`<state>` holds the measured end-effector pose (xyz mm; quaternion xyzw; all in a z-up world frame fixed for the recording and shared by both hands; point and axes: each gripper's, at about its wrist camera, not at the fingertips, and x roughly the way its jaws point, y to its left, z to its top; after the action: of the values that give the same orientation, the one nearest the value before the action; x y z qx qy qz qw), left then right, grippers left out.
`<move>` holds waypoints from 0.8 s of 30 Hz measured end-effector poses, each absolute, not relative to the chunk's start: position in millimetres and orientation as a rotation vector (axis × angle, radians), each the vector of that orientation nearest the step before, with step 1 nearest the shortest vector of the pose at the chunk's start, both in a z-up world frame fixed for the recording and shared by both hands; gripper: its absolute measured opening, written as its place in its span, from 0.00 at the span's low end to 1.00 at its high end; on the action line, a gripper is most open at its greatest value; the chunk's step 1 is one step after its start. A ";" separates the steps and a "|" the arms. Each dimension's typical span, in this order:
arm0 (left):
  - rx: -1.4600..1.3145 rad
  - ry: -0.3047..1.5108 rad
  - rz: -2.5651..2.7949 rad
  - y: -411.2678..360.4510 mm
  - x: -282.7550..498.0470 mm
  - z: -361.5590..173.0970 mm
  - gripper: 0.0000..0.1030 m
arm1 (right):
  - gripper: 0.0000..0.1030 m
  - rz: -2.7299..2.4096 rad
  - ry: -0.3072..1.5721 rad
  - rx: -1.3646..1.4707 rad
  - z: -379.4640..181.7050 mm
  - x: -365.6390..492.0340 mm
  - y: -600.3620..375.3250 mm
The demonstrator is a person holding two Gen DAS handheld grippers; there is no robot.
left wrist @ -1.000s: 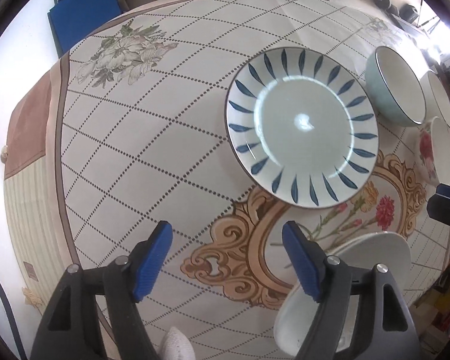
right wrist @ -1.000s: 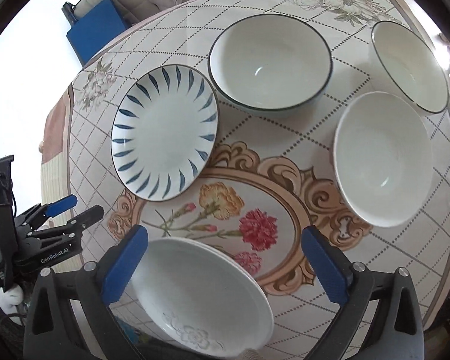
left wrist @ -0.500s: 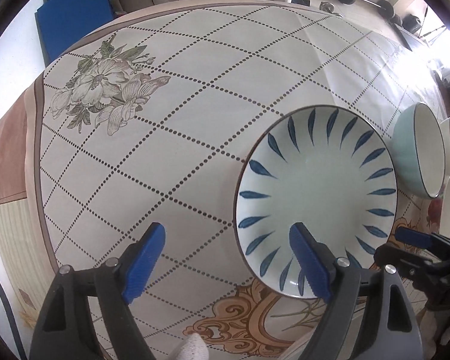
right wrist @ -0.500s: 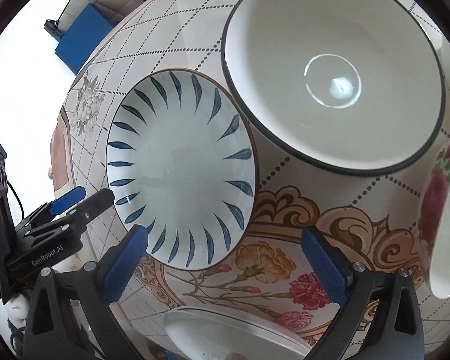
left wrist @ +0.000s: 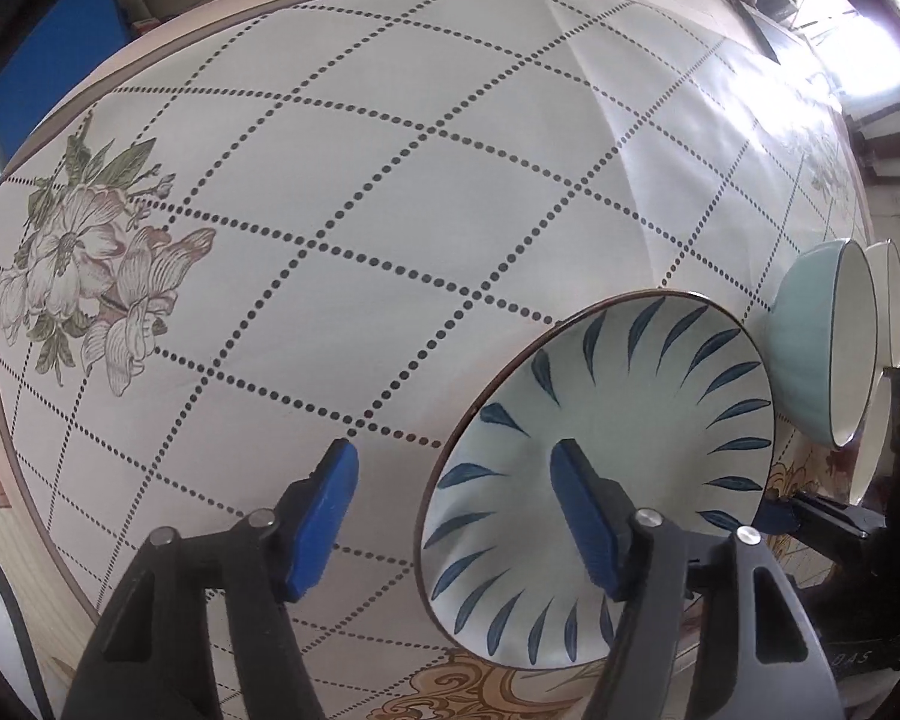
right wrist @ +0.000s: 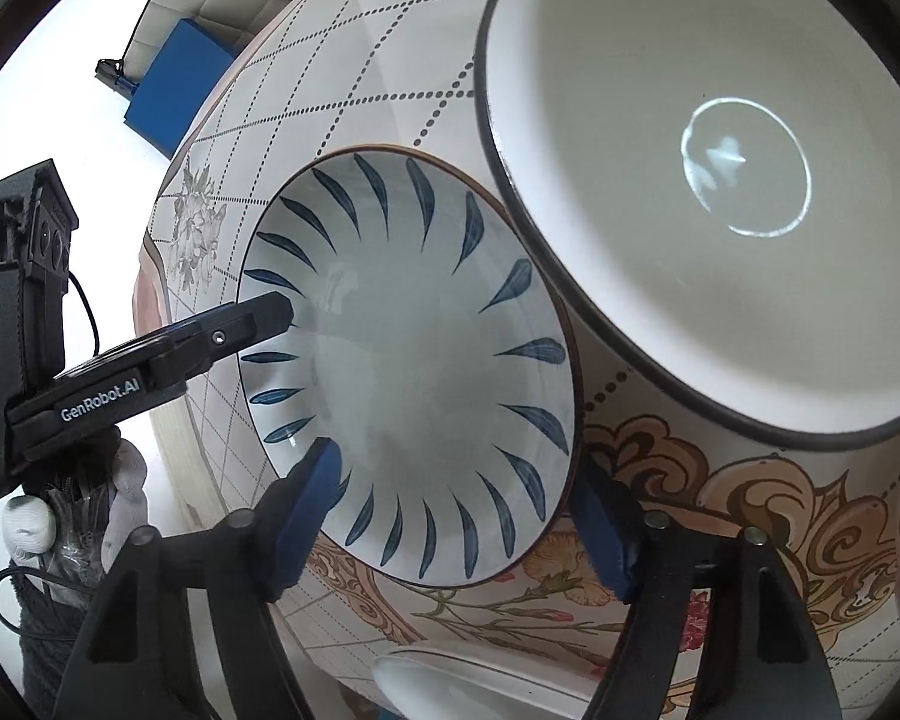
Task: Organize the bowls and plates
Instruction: 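Move both grippers to the blue-striped plate and grasp its rim, then lift the blue-striped plate with both grippers and lower it onto the white plate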
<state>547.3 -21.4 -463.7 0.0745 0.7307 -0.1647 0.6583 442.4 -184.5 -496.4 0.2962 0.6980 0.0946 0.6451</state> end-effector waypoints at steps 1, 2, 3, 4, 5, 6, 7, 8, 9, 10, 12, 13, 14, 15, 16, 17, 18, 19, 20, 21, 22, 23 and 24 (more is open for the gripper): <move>0.192 1.656 -0.374 -24.9 548.3 -466.7 0.50 | 0.70 0.214 1.584 0.671 -496.2 443.4 -184.3; 0.198 1.652 -0.384 -27.2 548.5 -467.9 0.49 | 0.70 0.218 1.582 0.668 -496.3 444.1 -184.4; 0.196 1.648 -0.396 -28.7 549.0 -468.1 0.44 | 0.70 0.224 1.584 0.661 -496.2 445.1 -183.3; 0.190 1.646 -0.406 -31.2 548.5 -467.7 0.38 | 0.68 0.227 1.584 0.645 -495.8 445.3 -182.6; 0.189 1.647 -0.413 -33.8 548.8 -467.7 0.36 | 0.65 0.228 1.584 0.631 -495.3 445.2 -181.9; 0.205 1.638 -0.405 -38.9 545.2 -465.8 0.36 | 0.64 0.229 1.582 0.622 -495.1 445.1 -181.5; 0.216 1.630 -0.401 -40.7 545.6 -465.3 0.36 | 0.60 0.223 1.580 0.618 -495.3 444.7 -182.4; 0.223 1.624 -0.401 -42.3 545.9 -465.3 0.36 | 0.54 0.215 1.580 0.619 -495.7 444.0 -184.7; 0.229 1.618 -0.401 -45.3 544.7 -465.5 0.36 | 0.51 0.209 1.580 0.622 -496.4 443.0 -188.1; 0.233 1.613 -0.398 -46.9 531.8 -464.2 0.36 | 0.45 0.202 1.580 0.623 -496.9 441.8 -191.5; 0.251 1.602 -0.393 -50.9 528.3 -463.9 0.35 | 0.32 0.181 1.582 0.607 -498.1 439.5 -195.6; 0.262 1.596 -0.390 -53.0 526.5 -463.8 0.34 | 0.24 0.173 1.582 0.603 -498.8 437.6 -198.6; 0.272 1.591 -0.388 -49.0 524.6 -463.6 0.33 | 0.20 0.171 1.581 0.603 -499.7 436.6 -200.7; 0.275 1.591 -0.384 -45.7 520.9 -463.2 0.31 | 0.19 0.172 1.579 0.607 -500.6 435.4 -202.4; 0.274 1.593 -0.382 -44.3 515.5 -462.3 0.30 | 0.17 0.174 1.579 0.610 -501.4 435.8 -202.4; 0.272 1.593 -0.380 -39.6 509.1 -461.5 0.29 | 0.17 0.179 1.580 0.609 -502.1 435.9 -203.0; 0.265 1.595 -0.377 -33.6 501.2 -460.5 0.28 | 0.17 0.188 1.583 0.607 -502.9 436.9 -201.1; 0.252 1.601 -0.368 -28.9 496.0 -461.2 0.27 | 0.17 0.201 1.589 0.605 -503.6 436.9 -199.8; 0.236 1.606 -0.359 -23.4 489.5 -461.6 0.27 | 0.16 0.215 1.599 0.599 -504.9 436.8 -197.2; 0.220 1.610 -0.352 -17.9 482.9 -462.1 0.27 | 0.16 0.229 1.605 0.584 -505.5 436.9 -193.9; 0.204 1.613 -0.342 -12.7 477.3 -462.8 0.27 | 0.16 0.243 1.609 0.571 -505.8 437.1 -190.3; 0.192 1.616 -0.329 -7.8 472.9 -463.5 0.27 | 0.16 0.263 1.620 0.559 -507.0 438.3 -185.1; 0.174 1.621 -0.319 -3.6 468.9 -464.0 0.27 | 0.16 0.279 1.628 0.552 -508.2 439.7 -182.1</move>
<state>468.9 -3.6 -464.0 0.0775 0.7204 -0.1419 0.6744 439.7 -182.1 -508.2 0.2426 0.7150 0.1224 0.6442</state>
